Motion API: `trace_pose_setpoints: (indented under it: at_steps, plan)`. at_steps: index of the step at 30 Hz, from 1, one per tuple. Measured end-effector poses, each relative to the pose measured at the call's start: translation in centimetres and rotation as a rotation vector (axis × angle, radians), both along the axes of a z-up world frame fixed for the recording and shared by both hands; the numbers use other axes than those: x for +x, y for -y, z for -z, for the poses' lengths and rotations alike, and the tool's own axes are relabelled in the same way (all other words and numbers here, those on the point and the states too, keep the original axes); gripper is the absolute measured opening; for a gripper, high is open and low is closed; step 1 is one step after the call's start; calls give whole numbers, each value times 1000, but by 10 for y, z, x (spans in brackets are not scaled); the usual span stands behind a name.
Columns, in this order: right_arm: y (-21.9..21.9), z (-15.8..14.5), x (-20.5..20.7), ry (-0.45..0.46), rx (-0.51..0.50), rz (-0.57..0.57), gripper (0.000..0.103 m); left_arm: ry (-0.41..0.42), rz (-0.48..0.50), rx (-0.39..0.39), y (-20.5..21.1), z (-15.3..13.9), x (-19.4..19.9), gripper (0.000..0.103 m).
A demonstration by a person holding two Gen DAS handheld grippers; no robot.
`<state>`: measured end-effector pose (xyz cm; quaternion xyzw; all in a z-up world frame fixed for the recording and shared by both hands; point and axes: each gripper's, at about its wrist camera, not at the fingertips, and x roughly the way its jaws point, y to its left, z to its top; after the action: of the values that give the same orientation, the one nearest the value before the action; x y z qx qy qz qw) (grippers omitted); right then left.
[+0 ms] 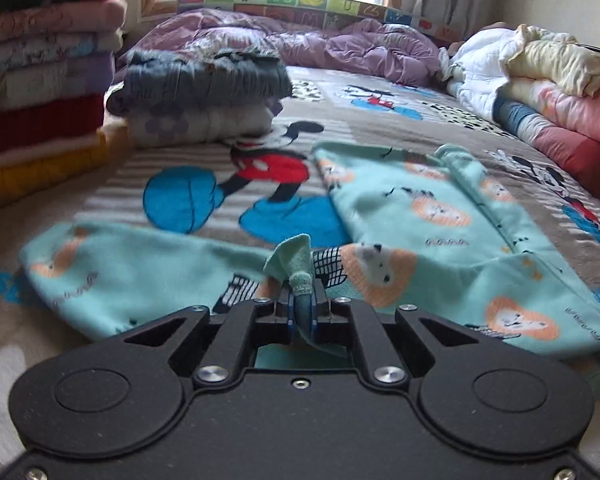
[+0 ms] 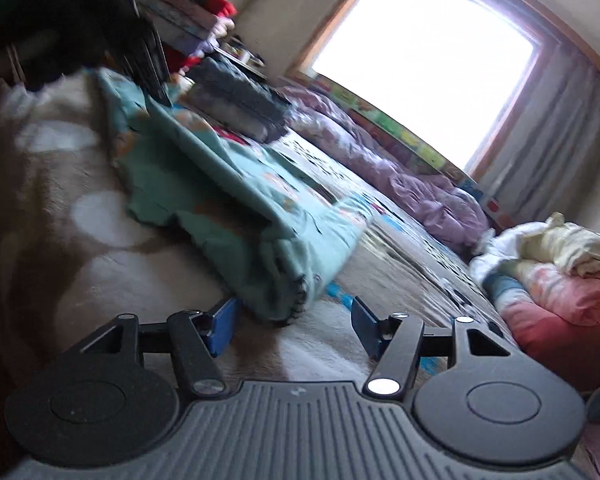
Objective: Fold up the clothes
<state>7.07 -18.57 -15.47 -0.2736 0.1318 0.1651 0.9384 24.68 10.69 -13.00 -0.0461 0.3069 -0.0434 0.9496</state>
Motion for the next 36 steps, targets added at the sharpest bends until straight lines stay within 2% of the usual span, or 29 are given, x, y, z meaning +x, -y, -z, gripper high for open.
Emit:
trace_pose_setpoints:
  at_steps: [4, 8, 11, 12, 13, 14, 17, 18, 20, 24, 26, 30, 33, 36]
  plan:
    - [10, -15, -1, -16, 142, -32, 51, 7, -1, -17, -4, 5, -3, 6]
    - [14, -21, 17, -13, 241, -18, 51, 19, 8, -8, -4, 2, -3, 6]
    - [3, -19, 28, 1, 229, -62, 53, 21, 1, -11, -3, 3, -3, 6]
    - [-1, -14, 35, -40, 234, -78, 55, 20, -3, -9, -3, 4, -3, 6]
    - [-5, -8, 44, -124, 243, -93, 59, 18, -6, -8, -3, 6, -3, 6]
    - [-7, 0, 52, -201, 240, -96, 66, 16, -9, -8, -3, 7, -3, 6]
    - [-9, 4, 51, -203, 231, -104, 69, 5, -15, 3, -2, 5, -3, 9]
    - [-7, 2, 50, -207, 246, -107, 69, 2, -20, 7, -3, 4, -3, 18]
    - [-3, -1, 49, -212, 268, -113, 69, 11, -62, 17, -7, -3, -8, 27]
    - [-6, 1, 45, -203, 258, -124, 75, 99, -148, 39, -5, -31, -24, 27]
    - [-7, 0, 46, -198, 251, -130, 76, 118, -81, 57, 15, -47, -19, 27]
    - [-4, 0, 51, -219, 269, -150, 80, 101, 223, 104, 94, -63, 8, 27]
    - [-6, 2, 53, -223, 257, -165, 86, 89, 395, 134, 155, -60, 25, 27]
    - [-6, 4, 53, -229, 264, -174, 89, 54, 493, 195, 203, -49, 46, 27]
